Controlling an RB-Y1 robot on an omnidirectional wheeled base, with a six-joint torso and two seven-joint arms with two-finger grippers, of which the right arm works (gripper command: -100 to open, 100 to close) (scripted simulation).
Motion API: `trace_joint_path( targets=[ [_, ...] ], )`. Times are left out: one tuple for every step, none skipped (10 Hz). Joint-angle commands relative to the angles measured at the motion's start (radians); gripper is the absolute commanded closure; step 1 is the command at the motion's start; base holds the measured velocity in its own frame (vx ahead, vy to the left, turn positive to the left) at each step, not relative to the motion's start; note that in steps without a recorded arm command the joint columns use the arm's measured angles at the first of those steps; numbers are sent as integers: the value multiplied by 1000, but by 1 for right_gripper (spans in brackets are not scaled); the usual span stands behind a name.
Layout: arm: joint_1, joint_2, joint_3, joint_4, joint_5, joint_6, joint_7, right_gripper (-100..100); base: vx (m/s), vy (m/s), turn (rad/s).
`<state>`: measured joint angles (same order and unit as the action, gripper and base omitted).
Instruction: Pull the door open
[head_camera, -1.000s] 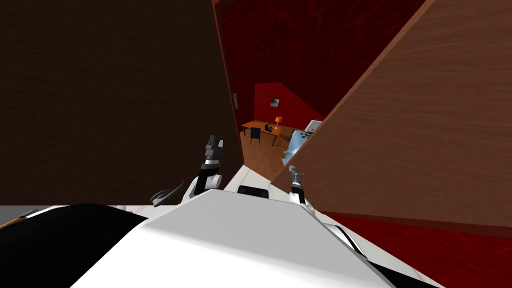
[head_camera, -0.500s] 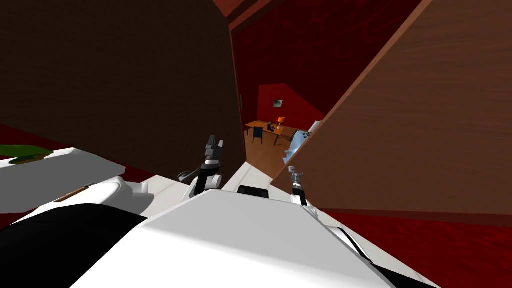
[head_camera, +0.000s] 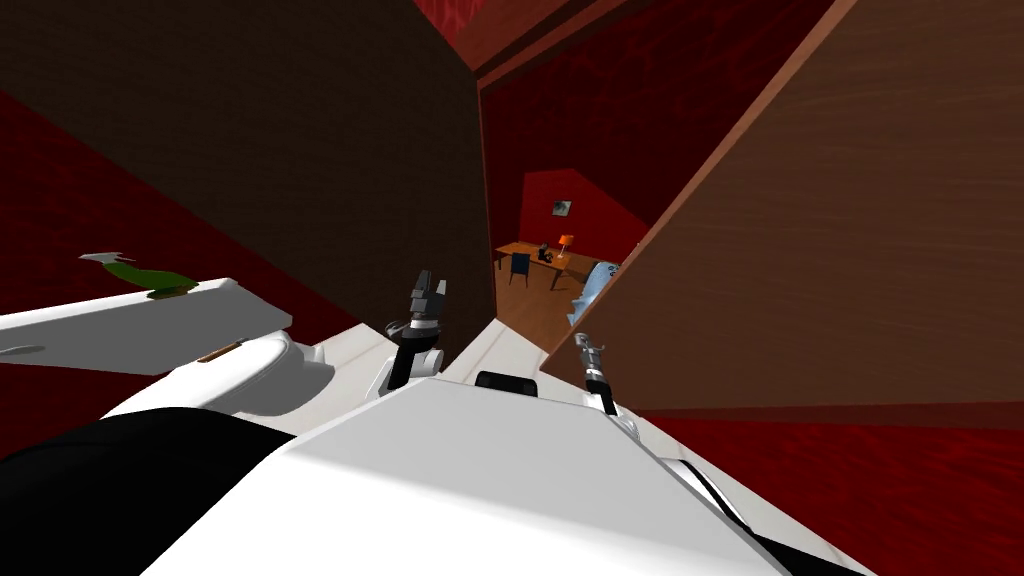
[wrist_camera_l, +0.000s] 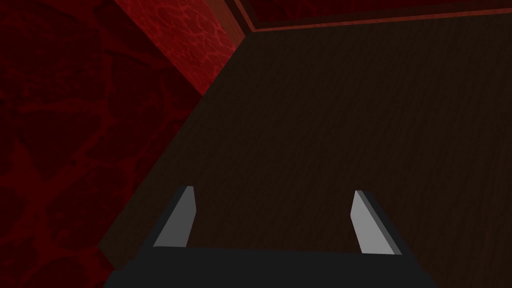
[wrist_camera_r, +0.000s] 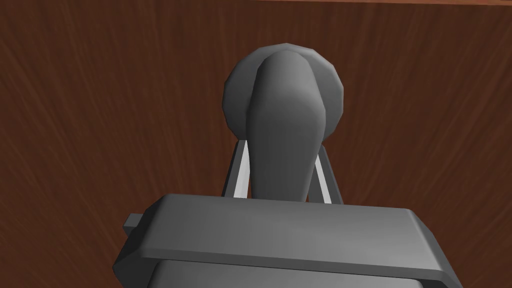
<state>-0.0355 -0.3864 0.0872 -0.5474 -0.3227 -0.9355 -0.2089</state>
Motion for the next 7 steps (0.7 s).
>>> trace_joint_path(
  targets=[
    [13,-12,18,-4,8,-17,-18,100,-232,-42,104],
    [21,-21,30,-7,13,-27,-31,100,-208,-34,114],
    [33,-35,49,-12,20,-43,-50,100,-231,-51,133],
    [40,-43,60,-14,25,-52,-61,100,-258,-41,116],
    [48,-53,73,-18,30,-63,-74,100,-292,-63,105],
    [53,-58,80,-19,33,-69,-81,100,-275,-55,79],
    [38,-48,78,-3,34,-72,-76,100,-119,-9,16]
  ],
)
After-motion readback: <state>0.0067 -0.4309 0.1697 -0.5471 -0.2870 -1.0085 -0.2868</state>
